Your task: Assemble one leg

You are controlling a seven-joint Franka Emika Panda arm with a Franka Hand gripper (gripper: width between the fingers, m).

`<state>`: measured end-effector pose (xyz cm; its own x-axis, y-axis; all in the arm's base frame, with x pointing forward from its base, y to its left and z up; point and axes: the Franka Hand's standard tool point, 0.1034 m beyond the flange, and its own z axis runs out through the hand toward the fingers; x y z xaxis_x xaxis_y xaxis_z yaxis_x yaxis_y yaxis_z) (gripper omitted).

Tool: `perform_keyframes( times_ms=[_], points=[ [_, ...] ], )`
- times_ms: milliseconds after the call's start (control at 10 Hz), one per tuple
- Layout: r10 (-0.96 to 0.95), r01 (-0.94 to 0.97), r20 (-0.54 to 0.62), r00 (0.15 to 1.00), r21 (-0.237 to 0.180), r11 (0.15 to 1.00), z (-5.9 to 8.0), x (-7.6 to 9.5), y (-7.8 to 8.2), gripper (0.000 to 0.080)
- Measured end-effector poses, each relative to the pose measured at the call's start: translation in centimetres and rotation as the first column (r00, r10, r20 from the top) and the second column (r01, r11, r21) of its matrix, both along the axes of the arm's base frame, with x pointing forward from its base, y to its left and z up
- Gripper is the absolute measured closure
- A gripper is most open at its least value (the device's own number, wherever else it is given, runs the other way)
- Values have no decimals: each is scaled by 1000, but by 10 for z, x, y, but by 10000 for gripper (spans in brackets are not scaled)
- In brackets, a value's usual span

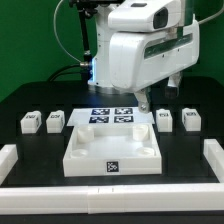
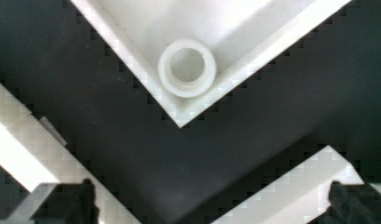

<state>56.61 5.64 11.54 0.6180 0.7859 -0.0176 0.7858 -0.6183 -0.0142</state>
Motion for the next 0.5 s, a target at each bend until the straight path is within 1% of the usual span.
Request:
perform_keyframes(
  times_ms=[500],
  points=[
    [0,0,-1,1000,0,1000,-1,0,0,150]
  ],
)
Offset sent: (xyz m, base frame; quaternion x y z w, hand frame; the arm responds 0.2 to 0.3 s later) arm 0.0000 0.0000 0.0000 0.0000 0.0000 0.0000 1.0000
